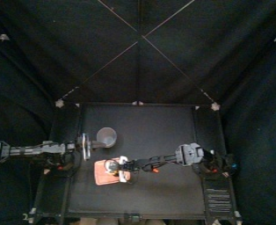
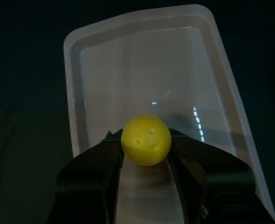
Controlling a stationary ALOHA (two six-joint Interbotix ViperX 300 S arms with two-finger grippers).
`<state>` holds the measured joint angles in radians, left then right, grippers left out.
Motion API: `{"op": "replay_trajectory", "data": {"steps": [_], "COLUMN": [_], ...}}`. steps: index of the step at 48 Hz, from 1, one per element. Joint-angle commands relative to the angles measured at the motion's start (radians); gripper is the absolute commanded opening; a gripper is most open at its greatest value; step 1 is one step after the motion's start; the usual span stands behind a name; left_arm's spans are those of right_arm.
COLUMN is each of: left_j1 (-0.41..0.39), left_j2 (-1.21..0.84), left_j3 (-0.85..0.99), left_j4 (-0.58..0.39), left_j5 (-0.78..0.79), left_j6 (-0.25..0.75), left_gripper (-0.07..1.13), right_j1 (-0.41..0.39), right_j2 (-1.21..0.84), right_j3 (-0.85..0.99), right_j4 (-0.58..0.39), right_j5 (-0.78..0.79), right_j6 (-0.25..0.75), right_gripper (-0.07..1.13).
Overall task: Pick the yellow can then place it on the pink plate
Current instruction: Drop yellow can on the pink plate and return to neutral
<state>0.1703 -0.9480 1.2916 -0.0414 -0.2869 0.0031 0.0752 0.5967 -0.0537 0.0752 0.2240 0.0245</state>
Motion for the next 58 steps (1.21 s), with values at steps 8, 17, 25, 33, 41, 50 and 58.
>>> {"op": "replay_trajectory", "data": {"steps": [8,17,25,33,41,50,58], "left_j1": [0.003,0.003,0.003,0.003,0.003,0.003,0.003], "left_j2": [0.003,0.003,0.003,0.003,0.003,0.005,0.003], "left_j3": [-0.009,-0.008,-0.008,-0.006,-0.003,-0.003,-0.002], "left_j4": [-0.002,-0.002,-0.002,-0.002,0.000,-0.002,-0.002], "left_j5": [-0.005,-0.005,-0.005,-0.005,-0.005,-0.005,-0.005], "left_j6": [0.002,0.000,0.000,0.000,-0.002,0.000,0.000], "left_gripper": [-0.02,-0.02,-0.02,-0.02,-0.02,-0.02,-0.02], "right_j1": [-0.009,-0.009,-0.012,-0.018,-0.026,-0.043,-0.069], "right_j2": [-0.029,-0.029,-0.043,-0.071,-0.147,-0.288,-0.400], "right_j3": [-0.028,-0.029,-0.031,-0.005,0.087,0.284,0.457], "right_j4": [0.003,0.026,-0.002,-0.051,-0.055,-0.041,-0.018], "right_j5": [-0.015,-0.015,-0.028,-0.092,-0.192,-0.411,-0.604], "right_j6": [0.002,0.003,0.000,0.000,0.000,0.000,0.000], "right_gripper": [0.82,0.96,0.98,0.98,0.98,0.98,0.98]}}
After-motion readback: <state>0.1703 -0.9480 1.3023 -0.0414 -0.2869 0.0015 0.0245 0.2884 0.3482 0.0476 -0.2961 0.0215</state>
